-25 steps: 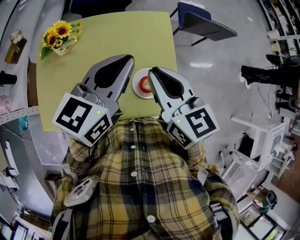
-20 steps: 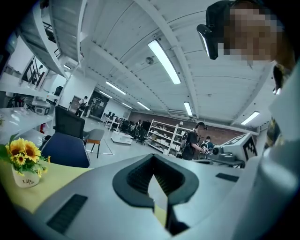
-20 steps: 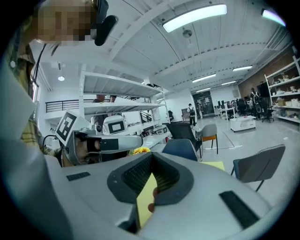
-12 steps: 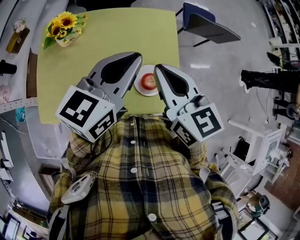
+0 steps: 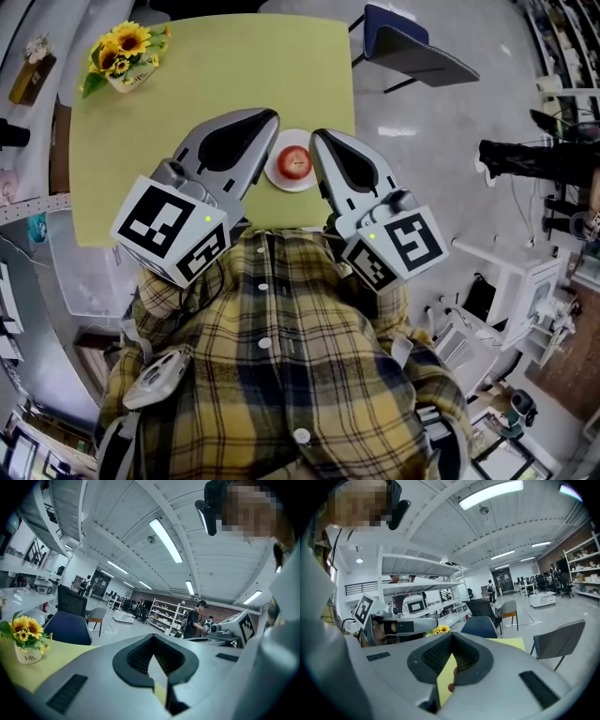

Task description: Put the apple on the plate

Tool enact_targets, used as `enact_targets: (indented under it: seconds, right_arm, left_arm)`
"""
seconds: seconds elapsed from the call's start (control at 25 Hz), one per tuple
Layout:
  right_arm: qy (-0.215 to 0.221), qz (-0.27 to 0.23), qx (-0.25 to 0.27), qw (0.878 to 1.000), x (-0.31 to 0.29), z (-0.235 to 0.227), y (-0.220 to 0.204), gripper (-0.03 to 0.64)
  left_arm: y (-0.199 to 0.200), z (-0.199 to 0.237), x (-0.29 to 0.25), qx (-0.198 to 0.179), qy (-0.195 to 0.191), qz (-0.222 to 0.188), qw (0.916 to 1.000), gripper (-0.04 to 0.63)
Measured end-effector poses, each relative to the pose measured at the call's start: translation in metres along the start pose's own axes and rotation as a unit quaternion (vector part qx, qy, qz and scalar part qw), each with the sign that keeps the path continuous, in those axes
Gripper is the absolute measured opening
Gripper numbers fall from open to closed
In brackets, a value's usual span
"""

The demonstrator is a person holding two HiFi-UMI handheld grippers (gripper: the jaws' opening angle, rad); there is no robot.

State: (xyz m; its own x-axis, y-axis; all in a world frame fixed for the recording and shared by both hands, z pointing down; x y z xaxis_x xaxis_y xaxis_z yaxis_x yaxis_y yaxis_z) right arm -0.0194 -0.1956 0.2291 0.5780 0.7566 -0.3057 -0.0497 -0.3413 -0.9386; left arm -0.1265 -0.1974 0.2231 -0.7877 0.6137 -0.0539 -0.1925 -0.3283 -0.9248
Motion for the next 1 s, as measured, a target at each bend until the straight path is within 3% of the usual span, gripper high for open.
enact_targets:
  seconds: [0.64,1.0]
  right_arm:
    - [0.008,0.011,0.013,1.0,-0.002,0.013,0.002,-0.005]
    - [0.001,0.017,0.012,1.0,-0.002,0.008,-0.006,-0.005]
  left_arm:
    - [0.006,-0.002,0.007,-0.001,-0.005,0.006,1.0,0.006]
    - [-0.009,0.017,0.009,-0.013,-0.018,0.046,0.9987,0.006]
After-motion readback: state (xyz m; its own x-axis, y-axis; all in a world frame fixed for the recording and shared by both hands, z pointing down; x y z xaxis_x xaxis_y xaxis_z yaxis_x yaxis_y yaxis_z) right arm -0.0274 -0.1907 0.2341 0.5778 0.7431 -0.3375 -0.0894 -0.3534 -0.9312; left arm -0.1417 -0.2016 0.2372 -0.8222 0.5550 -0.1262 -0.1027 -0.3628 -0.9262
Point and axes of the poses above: the fingertips, and each gripper's own axes: x backward along the fingers, z to its left, y out of its top, the point moved 4 cm from there along x, backward along the fingers, and after that the axes turned 10 degrees about -y, right-handed, at the moved point
